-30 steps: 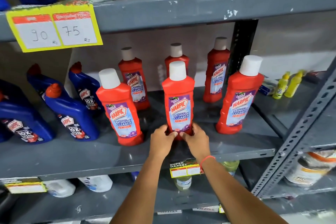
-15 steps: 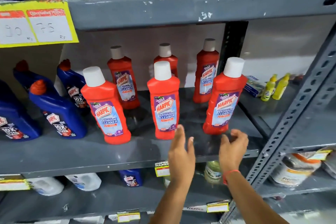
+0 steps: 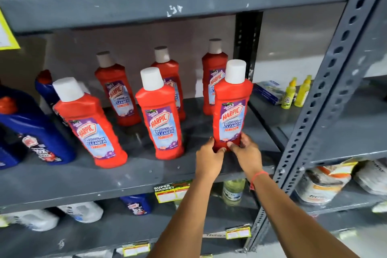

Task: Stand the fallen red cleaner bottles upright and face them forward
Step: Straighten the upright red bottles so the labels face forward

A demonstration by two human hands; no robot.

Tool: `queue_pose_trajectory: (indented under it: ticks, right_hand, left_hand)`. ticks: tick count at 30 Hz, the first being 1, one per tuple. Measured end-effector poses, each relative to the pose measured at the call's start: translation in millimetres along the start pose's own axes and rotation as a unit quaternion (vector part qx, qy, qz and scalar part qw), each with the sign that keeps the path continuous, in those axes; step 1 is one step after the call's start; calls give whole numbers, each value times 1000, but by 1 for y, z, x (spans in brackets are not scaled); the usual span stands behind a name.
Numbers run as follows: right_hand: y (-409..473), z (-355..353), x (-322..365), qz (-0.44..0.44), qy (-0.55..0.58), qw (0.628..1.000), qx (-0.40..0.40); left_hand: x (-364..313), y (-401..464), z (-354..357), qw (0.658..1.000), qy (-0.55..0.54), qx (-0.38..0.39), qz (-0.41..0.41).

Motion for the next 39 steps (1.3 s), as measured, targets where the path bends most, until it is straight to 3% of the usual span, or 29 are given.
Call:
queue_pose_trajectory:
  ticks: [23, 25, 28, 30, 32, 36, 39]
  right_hand:
    - [-8, 6, 2, 0, -34, 999, -8]
    - [-17, 6, 1, -3, -28, 999, -37]
    - [-42, 12, -6, 6, 24, 989, -147]
    - [-68, 30, -9, -40, 42, 979, -193]
    - [-95, 58, -12, -96, 12, 979, -180]
    - [-131, 129, -12, -106, -19, 994, -3]
    - [-142, 176, -1, -72, -51, 985, 146]
  left_hand:
    - [4, -5, -1, 1000, -13, 0, 0]
    - [4, -8, -4, 1000, -13, 6, -4]
    - [10, -25, -16, 1000, 2, 3, -31]
    - [21, -48, -39, 998, -4, -53, -31]
    - [34, -75, -69, 986, -36, -161, -14]
    - [71, -104, -144, 921, -39, -382, -63]
    - [97, -101, -194, 897, -26, -430, -96]
Point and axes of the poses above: each hand's wrist, its own y-axis towards the middle knuckle, its own z-axis out of the palm, x = y × z, the point moved 2 cm from there along y, towards the middle knuckle, and after that the axes turned 12 degrees about z, right-handed, at the moved point
